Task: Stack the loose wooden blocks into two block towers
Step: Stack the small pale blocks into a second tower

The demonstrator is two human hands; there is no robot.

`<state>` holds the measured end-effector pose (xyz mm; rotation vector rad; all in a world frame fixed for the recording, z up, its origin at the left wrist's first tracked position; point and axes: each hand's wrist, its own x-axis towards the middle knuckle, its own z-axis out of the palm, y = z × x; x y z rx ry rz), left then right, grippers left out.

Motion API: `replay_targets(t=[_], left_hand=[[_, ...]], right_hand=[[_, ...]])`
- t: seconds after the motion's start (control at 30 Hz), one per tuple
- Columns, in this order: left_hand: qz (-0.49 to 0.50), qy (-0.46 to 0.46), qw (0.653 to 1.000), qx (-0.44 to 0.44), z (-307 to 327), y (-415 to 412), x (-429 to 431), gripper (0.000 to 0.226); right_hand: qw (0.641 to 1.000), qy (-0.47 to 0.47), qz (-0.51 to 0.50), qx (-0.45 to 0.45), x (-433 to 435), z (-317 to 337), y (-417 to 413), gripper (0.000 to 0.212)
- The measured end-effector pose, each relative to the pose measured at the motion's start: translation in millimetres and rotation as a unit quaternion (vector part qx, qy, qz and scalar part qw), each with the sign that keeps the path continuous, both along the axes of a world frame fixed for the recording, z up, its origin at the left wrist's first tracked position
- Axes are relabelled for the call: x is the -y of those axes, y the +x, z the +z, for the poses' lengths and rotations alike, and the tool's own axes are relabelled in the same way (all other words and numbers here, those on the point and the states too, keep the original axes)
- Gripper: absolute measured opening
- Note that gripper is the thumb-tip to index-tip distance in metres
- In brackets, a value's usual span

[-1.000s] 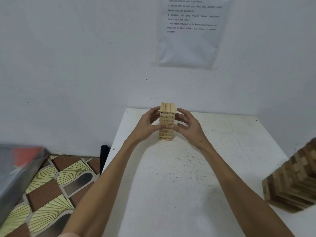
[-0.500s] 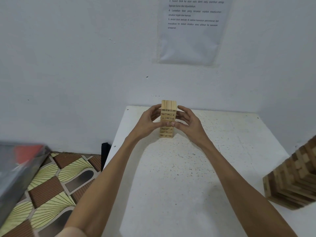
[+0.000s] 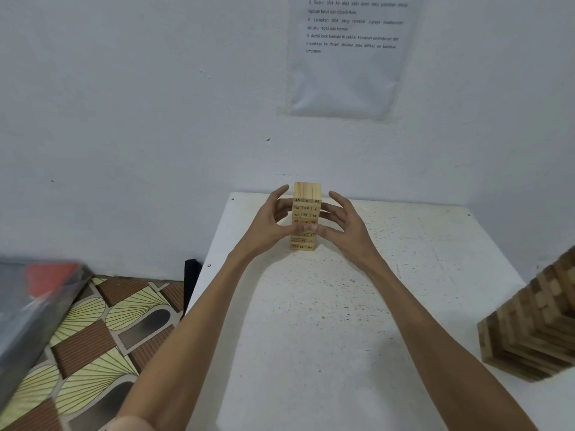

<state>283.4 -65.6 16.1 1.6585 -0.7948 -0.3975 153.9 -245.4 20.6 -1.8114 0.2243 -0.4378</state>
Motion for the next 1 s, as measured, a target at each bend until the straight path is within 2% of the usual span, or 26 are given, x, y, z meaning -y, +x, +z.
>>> replay_targets(t=[0.27,0.5,0.67,1.0], left_hand=[[0.002,0.048,0.999,-0.002,-23,-7,-10,0.104],[-0.002,0.078,0.997,0.009,-28,-3,-11,0.103],[-0.017,0.07,0.997,-0.001,-26,-1,-11,0.104],[0.006,0.021,0.999,-0.046,-26,-6,-11,0.088]], right_hand=[[0.997,-0.038,0.029,-0.06,4,-19,0,0.093],[0.995,-0.051,0.035,-0.072,6,-25,0,0.095],[0.997,-0.032,0.035,-0.058,6,-20,0,0.091],[0.998,-0.02,0.036,-0.053,5,-17,3,0.08]])
